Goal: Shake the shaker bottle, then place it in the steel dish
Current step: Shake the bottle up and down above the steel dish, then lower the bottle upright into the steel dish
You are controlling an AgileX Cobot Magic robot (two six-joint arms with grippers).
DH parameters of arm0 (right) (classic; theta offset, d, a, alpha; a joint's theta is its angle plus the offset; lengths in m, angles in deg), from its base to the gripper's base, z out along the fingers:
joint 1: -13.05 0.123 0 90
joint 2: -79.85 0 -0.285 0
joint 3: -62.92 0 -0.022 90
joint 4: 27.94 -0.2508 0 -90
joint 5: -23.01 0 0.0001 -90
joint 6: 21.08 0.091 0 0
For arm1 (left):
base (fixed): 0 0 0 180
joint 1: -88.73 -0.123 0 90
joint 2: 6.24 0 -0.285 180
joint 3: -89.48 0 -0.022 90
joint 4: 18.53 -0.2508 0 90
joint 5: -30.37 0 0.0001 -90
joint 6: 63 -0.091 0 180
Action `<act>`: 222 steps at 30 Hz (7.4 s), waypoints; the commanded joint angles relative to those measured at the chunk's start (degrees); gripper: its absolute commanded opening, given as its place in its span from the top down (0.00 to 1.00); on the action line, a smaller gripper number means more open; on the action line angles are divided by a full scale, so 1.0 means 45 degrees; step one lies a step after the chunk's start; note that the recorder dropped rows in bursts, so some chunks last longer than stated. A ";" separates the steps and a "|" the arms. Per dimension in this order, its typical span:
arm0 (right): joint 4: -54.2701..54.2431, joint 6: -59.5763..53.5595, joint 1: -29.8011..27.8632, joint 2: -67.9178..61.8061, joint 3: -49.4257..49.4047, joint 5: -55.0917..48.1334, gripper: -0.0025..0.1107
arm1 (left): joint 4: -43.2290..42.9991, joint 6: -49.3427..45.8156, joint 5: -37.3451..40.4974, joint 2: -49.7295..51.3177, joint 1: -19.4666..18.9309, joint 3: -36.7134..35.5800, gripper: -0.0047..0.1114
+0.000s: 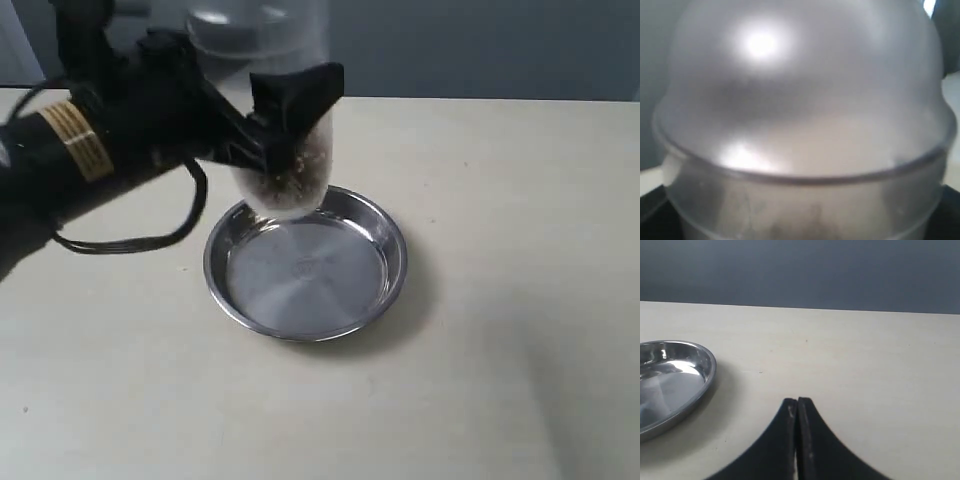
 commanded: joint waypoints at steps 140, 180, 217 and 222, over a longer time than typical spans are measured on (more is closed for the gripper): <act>0.0018 -0.0002 0.0045 0.0048 -0.0015 0.0170 0.98 | 0.0864 -0.0823 -0.2532 0.0635 0.0547 -0.0931 0.96; 0.0018 -0.0002 0.0045 0.0048 -0.0015 0.0170 0.98 | 0.4433 -0.3590 -0.7747 0.8097 0.0547 0.0669 0.96; 0.0018 -0.0002 0.0045 0.0048 -0.0015 0.0170 0.98 | 0.3891 -0.3590 -0.7747 0.8979 0.0521 0.0941 0.31; 0.0018 -0.0002 0.0045 0.0048 -0.0015 0.0170 0.98 | 0.3513 -0.3645 -0.7671 0.8979 0.0521 0.0941 0.27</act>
